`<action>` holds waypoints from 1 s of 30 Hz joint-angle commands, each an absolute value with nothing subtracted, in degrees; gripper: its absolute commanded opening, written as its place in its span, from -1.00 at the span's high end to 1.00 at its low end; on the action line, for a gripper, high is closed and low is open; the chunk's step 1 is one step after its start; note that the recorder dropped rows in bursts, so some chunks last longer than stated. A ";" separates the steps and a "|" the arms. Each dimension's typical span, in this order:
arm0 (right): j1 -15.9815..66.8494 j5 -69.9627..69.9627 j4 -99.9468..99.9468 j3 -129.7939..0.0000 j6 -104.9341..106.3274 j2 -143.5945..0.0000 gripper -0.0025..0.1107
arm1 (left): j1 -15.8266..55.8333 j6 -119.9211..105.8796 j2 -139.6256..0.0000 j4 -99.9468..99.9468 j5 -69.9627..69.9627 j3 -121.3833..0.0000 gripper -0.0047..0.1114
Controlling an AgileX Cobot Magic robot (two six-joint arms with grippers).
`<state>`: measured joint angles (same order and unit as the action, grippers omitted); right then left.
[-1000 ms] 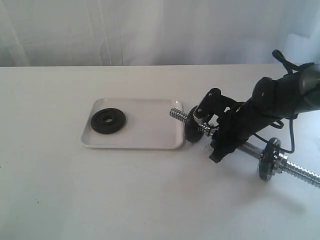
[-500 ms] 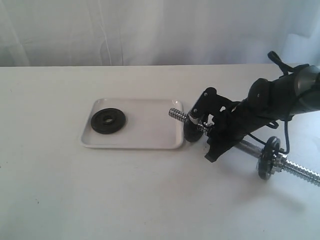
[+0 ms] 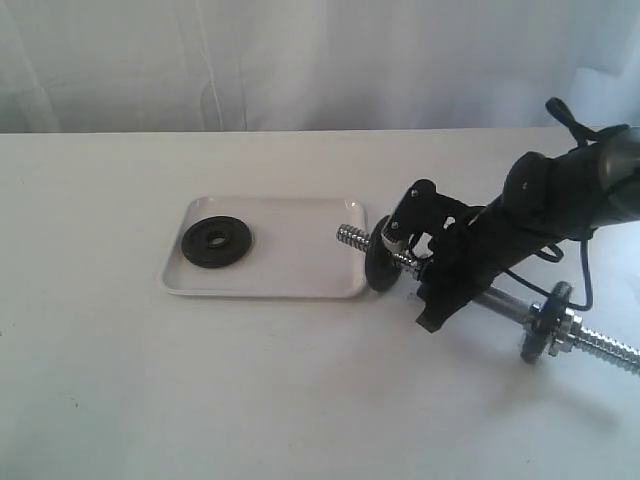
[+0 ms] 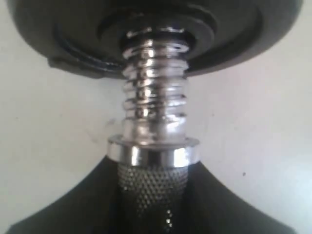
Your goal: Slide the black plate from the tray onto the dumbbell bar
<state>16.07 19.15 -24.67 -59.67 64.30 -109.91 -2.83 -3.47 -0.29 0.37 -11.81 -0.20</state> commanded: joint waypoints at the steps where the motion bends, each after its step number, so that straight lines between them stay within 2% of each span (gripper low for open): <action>1: 14.25 21.88 -35.78 -59.93 76.31 -106.07 0.96 | -2.67 -2.97 0.00 0.33 -12.08 0.00 0.92; 10: 12.98 29.36 -63.38 -59.93 102.64 -104.69 0.96 | -2.67 -2.97 0.00 0.33 -12.08 0.00 0.92; 18: 12.98 31.31 -66.07 -59.93 106.13 -104.59 0.96 | -2.67 -2.97 0.00 0.33 -12.08 0.00 0.92; 30: 7.60 46.78 -72.22 -59.93 115.08 -102.30 0.96 | -2.67 -2.97 0.00 0.33 -12.08 0.00 0.92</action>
<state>8.93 41.70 -66.31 -58.70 112.96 -105.35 -2.83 -3.47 -0.29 0.37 -11.81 -0.20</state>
